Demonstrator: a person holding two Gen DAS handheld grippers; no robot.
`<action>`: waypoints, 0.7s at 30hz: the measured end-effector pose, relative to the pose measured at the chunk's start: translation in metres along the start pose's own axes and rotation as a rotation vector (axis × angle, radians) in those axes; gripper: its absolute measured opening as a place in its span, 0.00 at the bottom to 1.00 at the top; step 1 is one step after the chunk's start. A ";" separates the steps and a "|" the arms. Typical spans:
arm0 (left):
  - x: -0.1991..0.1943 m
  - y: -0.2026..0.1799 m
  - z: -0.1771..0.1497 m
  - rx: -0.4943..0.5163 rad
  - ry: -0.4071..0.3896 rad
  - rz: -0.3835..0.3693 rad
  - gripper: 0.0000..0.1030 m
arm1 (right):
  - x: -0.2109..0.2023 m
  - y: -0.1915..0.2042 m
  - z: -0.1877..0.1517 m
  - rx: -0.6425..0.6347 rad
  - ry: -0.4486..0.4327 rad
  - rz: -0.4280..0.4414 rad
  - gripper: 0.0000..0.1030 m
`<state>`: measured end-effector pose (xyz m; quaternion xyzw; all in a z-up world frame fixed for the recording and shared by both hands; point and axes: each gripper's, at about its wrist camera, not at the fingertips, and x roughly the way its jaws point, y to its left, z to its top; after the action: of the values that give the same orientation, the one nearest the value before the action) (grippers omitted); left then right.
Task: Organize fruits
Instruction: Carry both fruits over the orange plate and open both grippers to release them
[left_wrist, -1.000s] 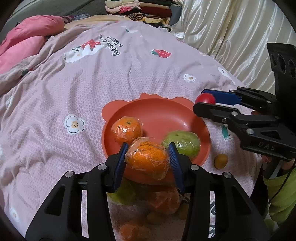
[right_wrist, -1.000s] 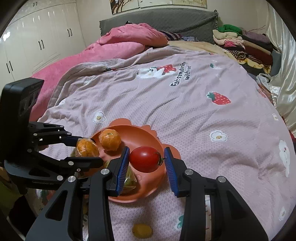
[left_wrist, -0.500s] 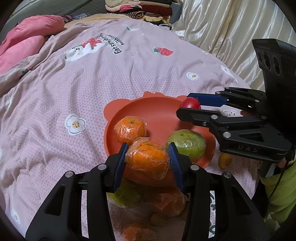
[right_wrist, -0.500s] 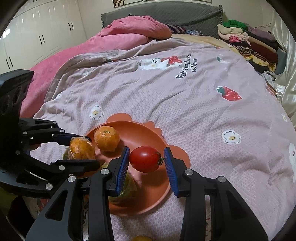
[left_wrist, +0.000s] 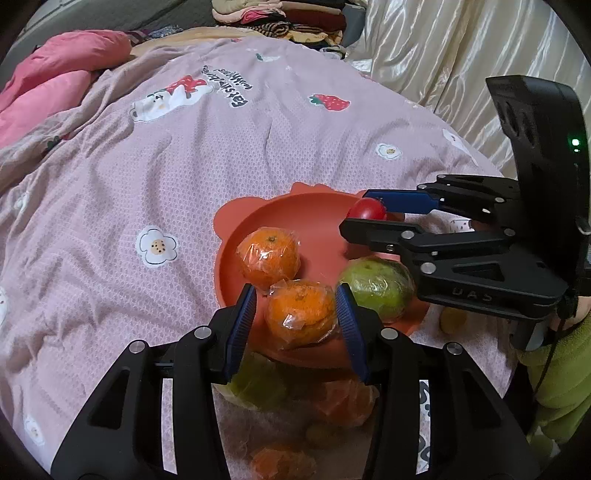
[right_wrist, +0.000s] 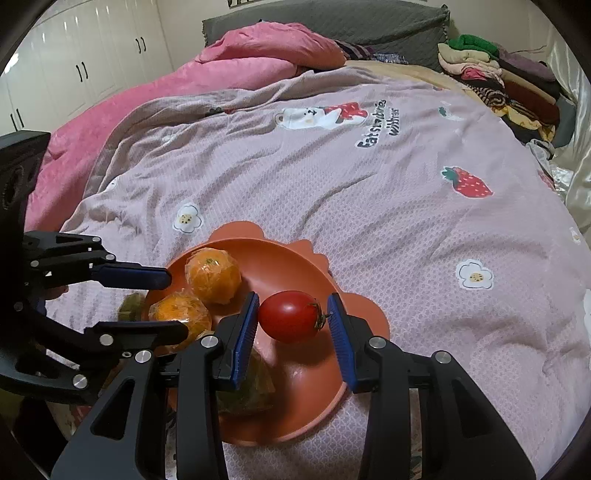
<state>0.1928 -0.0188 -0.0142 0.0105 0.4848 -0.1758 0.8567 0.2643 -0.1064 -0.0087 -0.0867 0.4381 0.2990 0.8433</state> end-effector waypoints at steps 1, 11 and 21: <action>0.000 0.000 0.000 0.002 0.001 0.000 0.36 | 0.002 0.000 0.000 -0.002 0.005 0.000 0.36; 0.001 -0.001 -0.001 0.000 0.001 -0.001 0.36 | 0.006 0.002 -0.002 -0.002 0.016 -0.006 0.36; -0.002 0.000 0.000 -0.005 -0.002 0.002 0.36 | -0.004 -0.001 -0.001 0.004 -0.011 -0.026 0.46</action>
<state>0.1921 -0.0188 -0.0126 0.0086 0.4842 -0.1740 0.8574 0.2623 -0.1093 -0.0067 -0.0889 0.4331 0.2877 0.8496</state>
